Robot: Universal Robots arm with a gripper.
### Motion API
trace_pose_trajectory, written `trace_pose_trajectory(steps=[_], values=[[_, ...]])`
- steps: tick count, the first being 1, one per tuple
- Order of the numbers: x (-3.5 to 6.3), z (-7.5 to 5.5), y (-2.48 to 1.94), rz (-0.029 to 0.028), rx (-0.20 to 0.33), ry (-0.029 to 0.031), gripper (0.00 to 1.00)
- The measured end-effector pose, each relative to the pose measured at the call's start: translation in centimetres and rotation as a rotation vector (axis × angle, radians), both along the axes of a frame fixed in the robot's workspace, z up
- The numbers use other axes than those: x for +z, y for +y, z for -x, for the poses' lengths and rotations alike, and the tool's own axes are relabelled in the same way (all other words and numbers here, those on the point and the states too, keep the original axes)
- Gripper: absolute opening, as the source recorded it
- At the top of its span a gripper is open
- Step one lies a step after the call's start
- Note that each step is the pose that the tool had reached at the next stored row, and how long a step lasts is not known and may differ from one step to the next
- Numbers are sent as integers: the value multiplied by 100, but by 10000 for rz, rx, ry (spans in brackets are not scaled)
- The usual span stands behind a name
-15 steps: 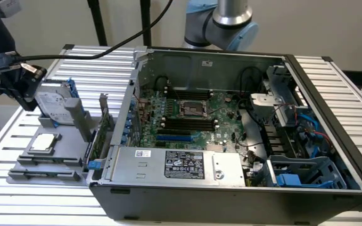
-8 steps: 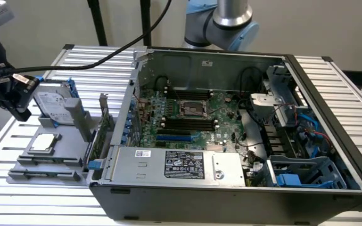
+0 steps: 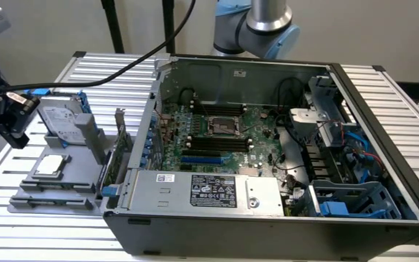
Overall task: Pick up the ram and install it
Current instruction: 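Reach for the ram, then pick up the ram and move it above insertion slot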
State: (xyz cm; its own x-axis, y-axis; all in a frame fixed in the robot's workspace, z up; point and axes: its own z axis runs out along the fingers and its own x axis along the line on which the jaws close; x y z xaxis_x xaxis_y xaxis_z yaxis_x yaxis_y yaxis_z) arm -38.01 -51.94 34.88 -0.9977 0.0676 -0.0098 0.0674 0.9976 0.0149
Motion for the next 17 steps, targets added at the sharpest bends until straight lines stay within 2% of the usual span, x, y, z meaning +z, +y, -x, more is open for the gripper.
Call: trace_pose_trajectory(steps=[1, 2, 17], values=[[-4, 5, 0, 93, 26, -2, 11], [-7, 8, 0, 160, 55, -2, 11], [-7, 9, 0, 166, 74, -1, 11]])
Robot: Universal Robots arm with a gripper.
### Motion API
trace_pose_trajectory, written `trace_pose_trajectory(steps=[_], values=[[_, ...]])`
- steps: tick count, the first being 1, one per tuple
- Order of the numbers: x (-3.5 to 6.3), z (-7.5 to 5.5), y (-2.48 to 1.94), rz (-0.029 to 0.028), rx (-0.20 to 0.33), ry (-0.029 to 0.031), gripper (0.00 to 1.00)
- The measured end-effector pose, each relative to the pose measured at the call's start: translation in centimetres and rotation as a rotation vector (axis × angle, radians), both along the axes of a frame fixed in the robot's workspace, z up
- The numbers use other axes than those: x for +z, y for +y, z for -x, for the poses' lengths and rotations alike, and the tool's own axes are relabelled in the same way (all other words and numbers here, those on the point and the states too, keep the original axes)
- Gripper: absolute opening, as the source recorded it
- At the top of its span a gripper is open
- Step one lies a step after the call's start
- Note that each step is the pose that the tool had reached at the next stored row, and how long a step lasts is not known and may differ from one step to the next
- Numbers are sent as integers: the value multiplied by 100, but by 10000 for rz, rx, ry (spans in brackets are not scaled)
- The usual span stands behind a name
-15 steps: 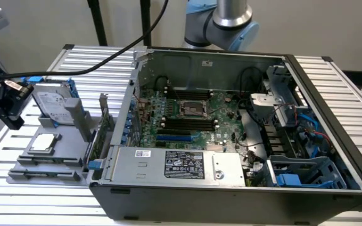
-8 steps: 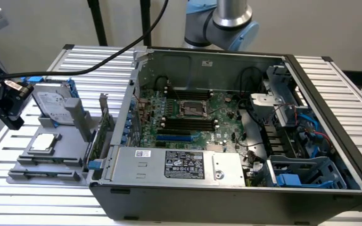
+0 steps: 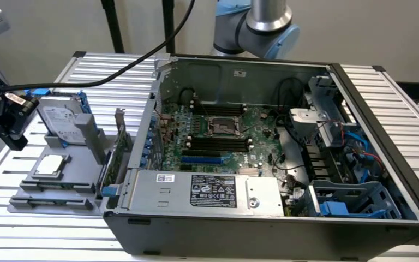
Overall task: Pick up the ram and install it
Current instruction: 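Pick up the ram and move it above insertion slot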
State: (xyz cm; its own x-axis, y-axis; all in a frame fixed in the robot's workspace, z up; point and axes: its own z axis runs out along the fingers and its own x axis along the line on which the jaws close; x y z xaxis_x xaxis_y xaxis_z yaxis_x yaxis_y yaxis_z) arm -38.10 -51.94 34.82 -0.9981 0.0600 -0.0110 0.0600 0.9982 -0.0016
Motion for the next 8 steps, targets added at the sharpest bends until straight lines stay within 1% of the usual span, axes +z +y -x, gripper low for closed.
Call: trace_pose_trajectory(steps=[6, 7, 8], values=[[-1, 0, 0, 1, 1, 1, 11], [-2, 0, 0, 2, 42, 2, 11], [-4, 0, 0, 2, 188, 2, 11]])
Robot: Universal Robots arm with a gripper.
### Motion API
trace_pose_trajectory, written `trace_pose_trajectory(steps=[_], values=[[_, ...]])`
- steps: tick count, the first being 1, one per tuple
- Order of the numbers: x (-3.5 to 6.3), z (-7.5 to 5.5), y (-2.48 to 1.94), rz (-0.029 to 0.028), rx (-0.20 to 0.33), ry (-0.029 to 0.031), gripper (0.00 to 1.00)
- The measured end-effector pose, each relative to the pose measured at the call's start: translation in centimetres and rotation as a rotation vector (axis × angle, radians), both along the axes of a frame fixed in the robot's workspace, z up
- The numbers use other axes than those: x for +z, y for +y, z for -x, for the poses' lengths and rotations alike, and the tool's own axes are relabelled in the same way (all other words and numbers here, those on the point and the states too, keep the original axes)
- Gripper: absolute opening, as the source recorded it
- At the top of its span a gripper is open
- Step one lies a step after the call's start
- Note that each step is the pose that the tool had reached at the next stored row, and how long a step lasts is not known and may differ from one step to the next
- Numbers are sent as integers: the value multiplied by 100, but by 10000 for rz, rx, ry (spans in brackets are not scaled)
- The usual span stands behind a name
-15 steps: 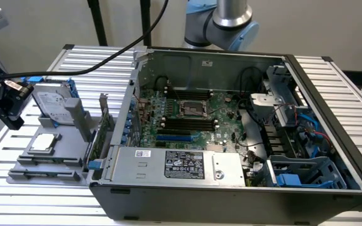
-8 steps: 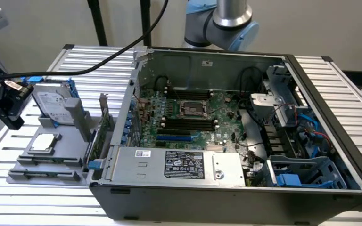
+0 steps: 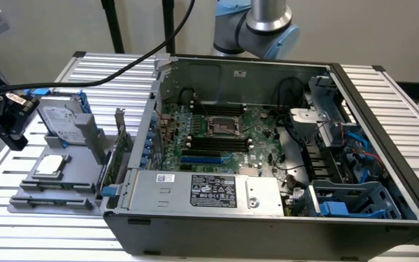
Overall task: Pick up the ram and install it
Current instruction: 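Pick up the ram and move it above insertion slot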
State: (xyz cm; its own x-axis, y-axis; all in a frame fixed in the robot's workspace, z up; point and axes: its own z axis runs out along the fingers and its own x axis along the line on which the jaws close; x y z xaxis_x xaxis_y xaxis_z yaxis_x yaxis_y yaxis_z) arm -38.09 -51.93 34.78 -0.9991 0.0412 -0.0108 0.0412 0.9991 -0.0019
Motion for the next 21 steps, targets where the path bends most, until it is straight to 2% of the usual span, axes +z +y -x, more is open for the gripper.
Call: trace_pose_trajectory(steps=[21], values=[[-100, 0, 0, -3, 3815, -1, 11]])
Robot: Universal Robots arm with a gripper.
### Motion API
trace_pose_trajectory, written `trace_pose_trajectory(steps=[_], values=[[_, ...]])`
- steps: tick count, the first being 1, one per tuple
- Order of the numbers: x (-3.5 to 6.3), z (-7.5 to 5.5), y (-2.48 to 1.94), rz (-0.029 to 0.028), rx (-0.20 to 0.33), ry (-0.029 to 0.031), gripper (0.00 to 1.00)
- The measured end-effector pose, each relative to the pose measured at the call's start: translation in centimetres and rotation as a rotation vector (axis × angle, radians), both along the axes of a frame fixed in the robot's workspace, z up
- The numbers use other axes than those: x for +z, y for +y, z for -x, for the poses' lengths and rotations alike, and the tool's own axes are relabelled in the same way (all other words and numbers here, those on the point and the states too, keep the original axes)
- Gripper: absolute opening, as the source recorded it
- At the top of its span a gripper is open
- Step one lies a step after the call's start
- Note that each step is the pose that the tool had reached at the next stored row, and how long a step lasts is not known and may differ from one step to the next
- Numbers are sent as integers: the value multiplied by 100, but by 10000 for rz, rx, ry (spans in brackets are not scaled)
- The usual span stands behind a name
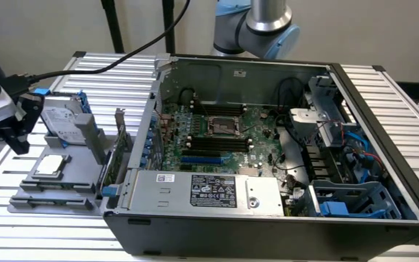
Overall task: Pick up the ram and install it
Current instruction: 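Pick up the ram and move it above insertion slot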
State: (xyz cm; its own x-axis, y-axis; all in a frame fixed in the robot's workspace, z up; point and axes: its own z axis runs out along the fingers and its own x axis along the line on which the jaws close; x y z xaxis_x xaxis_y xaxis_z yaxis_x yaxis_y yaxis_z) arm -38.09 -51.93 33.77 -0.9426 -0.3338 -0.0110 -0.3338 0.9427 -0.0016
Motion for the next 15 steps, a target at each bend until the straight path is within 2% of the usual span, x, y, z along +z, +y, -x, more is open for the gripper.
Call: trace_pose_trajectory(steps=[15], values=[[-95, 0, 0, 0, 2725, -1, 11]])
